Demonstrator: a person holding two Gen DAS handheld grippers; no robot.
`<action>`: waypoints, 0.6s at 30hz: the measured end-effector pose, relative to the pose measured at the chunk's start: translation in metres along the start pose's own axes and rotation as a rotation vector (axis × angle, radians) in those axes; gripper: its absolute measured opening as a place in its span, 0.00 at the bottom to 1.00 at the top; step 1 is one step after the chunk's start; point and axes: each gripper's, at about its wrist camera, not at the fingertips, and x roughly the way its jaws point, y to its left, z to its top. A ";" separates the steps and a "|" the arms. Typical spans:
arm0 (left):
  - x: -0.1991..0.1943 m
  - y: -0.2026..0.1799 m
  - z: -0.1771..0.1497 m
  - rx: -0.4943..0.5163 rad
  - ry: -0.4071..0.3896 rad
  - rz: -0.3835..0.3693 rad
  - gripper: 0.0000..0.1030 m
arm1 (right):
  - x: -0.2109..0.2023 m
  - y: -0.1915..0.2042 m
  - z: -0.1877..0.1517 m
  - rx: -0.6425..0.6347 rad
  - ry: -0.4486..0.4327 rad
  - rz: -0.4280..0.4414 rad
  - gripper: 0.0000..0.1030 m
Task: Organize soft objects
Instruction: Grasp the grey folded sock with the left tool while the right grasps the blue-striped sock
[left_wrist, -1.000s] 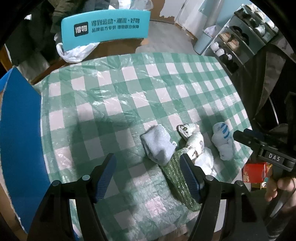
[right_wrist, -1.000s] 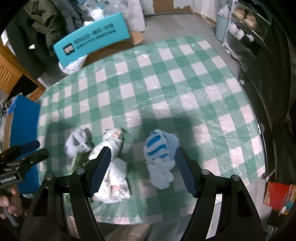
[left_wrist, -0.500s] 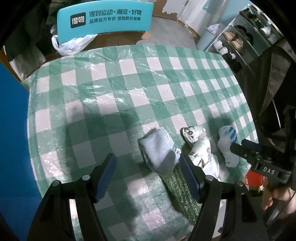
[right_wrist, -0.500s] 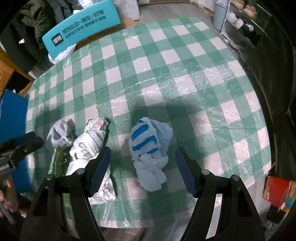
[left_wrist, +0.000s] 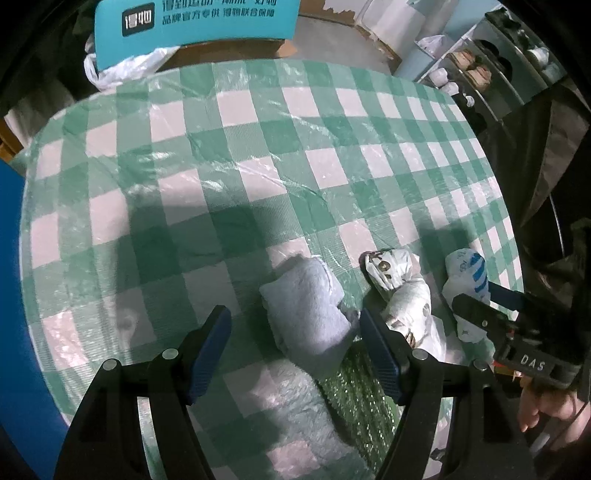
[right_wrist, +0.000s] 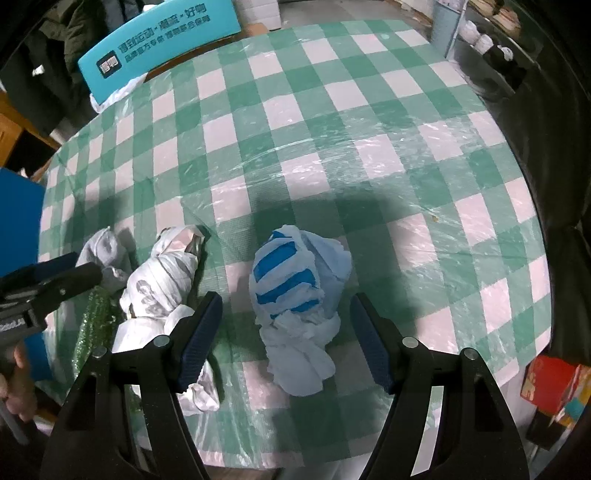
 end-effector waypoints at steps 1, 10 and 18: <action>0.003 0.000 0.000 0.001 0.003 -0.002 0.71 | 0.001 0.001 0.000 -0.007 0.001 -0.003 0.70; 0.011 -0.001 -0.001 0.016 0.027 -0.023 0.35 | 0.015 0.001 0.002 -0.020 0.011 -0.021 0.49; -0.009 0.006 0.002 0.005 -0.040 -0.023 0.24 | 0.011 0.005 0.003 -0.038 -0.014 -0.008 0.43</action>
